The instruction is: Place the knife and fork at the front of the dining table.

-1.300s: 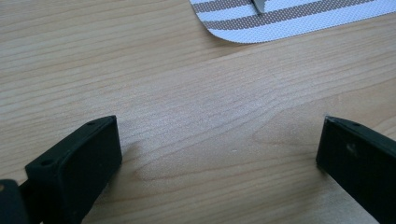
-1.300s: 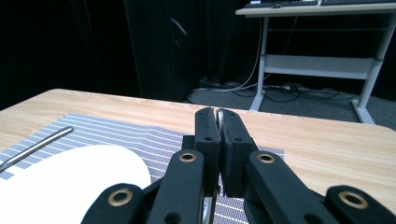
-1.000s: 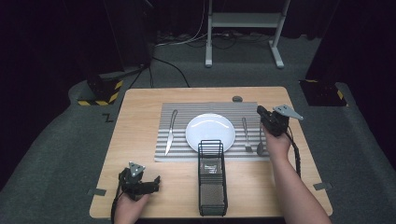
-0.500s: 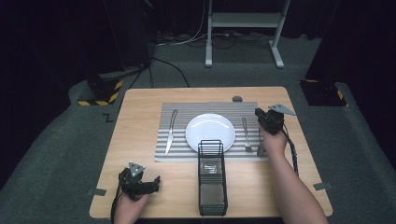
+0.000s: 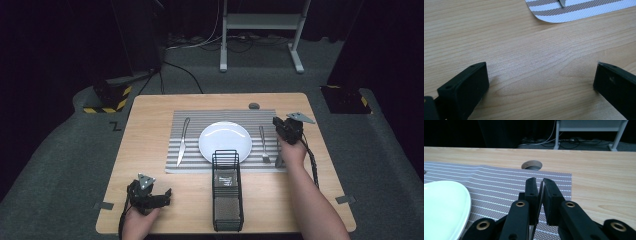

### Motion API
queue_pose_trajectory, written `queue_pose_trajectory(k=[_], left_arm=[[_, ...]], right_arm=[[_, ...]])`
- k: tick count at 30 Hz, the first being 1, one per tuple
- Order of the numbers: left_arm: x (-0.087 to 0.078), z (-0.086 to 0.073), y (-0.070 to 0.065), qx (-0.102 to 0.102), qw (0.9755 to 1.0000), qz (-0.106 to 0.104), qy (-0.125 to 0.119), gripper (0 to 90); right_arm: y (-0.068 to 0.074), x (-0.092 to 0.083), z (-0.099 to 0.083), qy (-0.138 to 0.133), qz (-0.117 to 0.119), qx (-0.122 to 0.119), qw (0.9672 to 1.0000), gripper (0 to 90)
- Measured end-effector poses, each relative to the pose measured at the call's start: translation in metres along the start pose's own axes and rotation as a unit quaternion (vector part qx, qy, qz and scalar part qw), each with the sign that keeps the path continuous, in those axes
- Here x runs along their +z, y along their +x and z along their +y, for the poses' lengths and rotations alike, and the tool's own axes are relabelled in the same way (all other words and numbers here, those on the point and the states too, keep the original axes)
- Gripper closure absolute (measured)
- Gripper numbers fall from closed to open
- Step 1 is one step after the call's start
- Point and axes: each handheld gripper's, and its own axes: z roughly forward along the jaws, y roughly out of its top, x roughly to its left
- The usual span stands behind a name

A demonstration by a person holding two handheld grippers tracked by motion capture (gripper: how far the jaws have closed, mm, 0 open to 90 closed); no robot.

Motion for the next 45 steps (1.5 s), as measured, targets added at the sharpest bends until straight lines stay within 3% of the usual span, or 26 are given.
queue_pose_trajectory(k=[11, 25, 32, 38, 45], left_arm=[[0.000, 0.000, 0.000, 0.000, 1.0000, 0.000, 0.000, 0.1], [0.000, 0.000, 0.000, 0.001, 1.0000, -0.001, 0.000, 0.1], [0.000, 0.000, 0.000, 0.001, 1.0000, -0.001, 0.001, 0.0], [0.000, 0.000, 0.000, 0.001, 1.0000, -0.001, 0.000, 0.0], [0.000, 0.000, 0.000, 0.001, 1.0000, -0.001, 0.001, 0.0]], right_arm=[[-0.003, -0.001, -0.001, 0.003, -0.013, -0.003, 0.9999, 81.0], [-0.002, 0.001, -0.002, 0.001, -0.009, -0.004, 0.9999, 80.8], [0.000, -0.001, 0.000, -0.002, -0.019, -0.017, 0.9997, 73.0], [0.005, -0.012, 0.000, 0.002, -0.018, -0.029, 0.9994, 72.9], [0.014, -0.041, -0.008, -0.003, -0.014, -0.044, 0.9990, 69.2]])
